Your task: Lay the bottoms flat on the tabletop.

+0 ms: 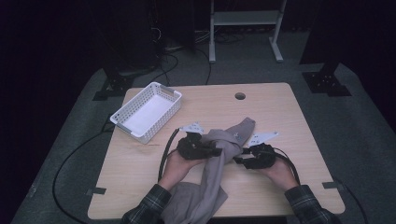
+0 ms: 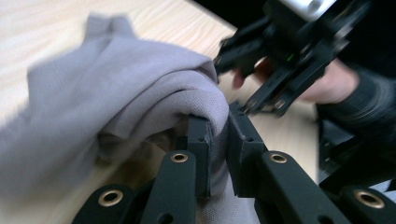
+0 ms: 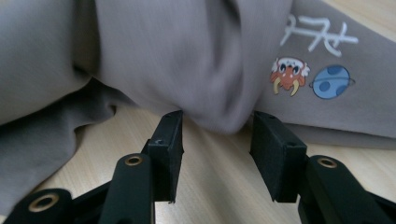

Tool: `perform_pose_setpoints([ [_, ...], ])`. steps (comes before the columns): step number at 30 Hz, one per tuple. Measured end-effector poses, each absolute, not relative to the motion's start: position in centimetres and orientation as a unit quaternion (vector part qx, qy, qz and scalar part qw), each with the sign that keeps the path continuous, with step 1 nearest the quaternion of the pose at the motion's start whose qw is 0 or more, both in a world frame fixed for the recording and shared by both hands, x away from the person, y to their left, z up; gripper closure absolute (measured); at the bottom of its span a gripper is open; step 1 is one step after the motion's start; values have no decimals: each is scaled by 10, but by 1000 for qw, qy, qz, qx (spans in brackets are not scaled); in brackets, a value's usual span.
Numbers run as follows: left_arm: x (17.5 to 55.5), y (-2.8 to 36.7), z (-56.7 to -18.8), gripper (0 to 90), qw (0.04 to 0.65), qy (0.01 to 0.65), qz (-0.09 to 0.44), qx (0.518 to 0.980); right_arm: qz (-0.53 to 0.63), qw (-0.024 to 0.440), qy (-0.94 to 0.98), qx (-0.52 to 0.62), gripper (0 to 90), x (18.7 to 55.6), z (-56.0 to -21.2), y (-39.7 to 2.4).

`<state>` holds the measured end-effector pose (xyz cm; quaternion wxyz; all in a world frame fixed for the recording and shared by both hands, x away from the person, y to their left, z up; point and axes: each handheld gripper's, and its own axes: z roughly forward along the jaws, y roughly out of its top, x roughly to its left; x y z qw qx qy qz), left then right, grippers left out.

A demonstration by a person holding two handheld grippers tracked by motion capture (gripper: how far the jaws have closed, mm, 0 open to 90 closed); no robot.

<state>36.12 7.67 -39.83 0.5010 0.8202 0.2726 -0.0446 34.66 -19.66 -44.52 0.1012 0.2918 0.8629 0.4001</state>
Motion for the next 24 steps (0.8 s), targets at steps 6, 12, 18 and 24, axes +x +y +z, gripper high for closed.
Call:
perform_pose_setpoints([
  [6,389,99,-432,749,430,339,7,837,404,102,859,299,528,348,-444,-203],
  [12,398,115,-443,561,394,371,36,840,408,90,858,297,504,352,-448,-195],
  [18,398,117,-448,556,376,374,39,847,418,80,849,314,497,378,-457,-171],
  [24,394,112,-448,589,367,356,44,859,427,54,838,335,593,403,-469,-153],
])
